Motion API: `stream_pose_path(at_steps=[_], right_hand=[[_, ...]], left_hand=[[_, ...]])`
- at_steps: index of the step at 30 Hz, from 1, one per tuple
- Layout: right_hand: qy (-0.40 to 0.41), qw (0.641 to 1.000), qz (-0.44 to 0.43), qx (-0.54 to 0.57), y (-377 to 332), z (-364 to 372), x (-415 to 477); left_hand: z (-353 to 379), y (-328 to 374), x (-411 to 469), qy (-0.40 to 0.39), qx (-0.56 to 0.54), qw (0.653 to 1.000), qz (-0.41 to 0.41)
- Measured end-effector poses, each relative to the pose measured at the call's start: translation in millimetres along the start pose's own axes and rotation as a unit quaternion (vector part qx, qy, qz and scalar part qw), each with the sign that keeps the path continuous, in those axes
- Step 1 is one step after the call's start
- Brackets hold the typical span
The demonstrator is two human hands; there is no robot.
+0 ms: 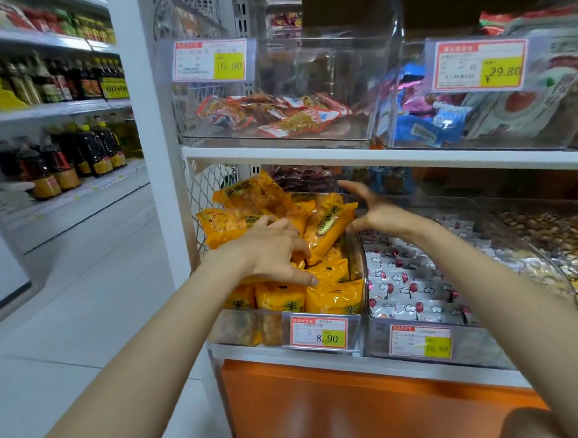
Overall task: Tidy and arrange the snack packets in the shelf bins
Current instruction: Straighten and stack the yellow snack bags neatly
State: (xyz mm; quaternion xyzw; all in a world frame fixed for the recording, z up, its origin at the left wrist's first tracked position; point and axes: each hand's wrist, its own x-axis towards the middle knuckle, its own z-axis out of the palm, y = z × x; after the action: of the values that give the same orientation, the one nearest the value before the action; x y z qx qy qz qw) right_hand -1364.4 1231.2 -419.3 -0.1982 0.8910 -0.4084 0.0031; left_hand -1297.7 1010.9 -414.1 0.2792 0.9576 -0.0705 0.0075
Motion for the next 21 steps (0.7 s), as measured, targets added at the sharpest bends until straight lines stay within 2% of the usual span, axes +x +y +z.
stream_pose_path(at_steps=[5,9,16,18,21], right_hand=[[-0.034,0.999,0.008,-0.026,-1,15,14],[-0.017,0.997,0.018,-0.073,5,20,21],[-0.054,0.996,-0.015,-0.070,0,22,9],[-0.038,0.997,-0.016,-0.069,-3,20,5],[0.028,1.000,-0.012,0.001,-8,1,-3]], left_hand=[[5,-4,-5,0.075,-0.032,0.996,0.027],[6,-7,-13,0.116,-0.049,0.992,0.027],[8,-5,-13,0.104,-0.027,0.994,0.013],[8,-5,-12,0.100,-0.017,0.995,0.010],[10,-5,-11,0.099,-0.004,0.995,0.005]])
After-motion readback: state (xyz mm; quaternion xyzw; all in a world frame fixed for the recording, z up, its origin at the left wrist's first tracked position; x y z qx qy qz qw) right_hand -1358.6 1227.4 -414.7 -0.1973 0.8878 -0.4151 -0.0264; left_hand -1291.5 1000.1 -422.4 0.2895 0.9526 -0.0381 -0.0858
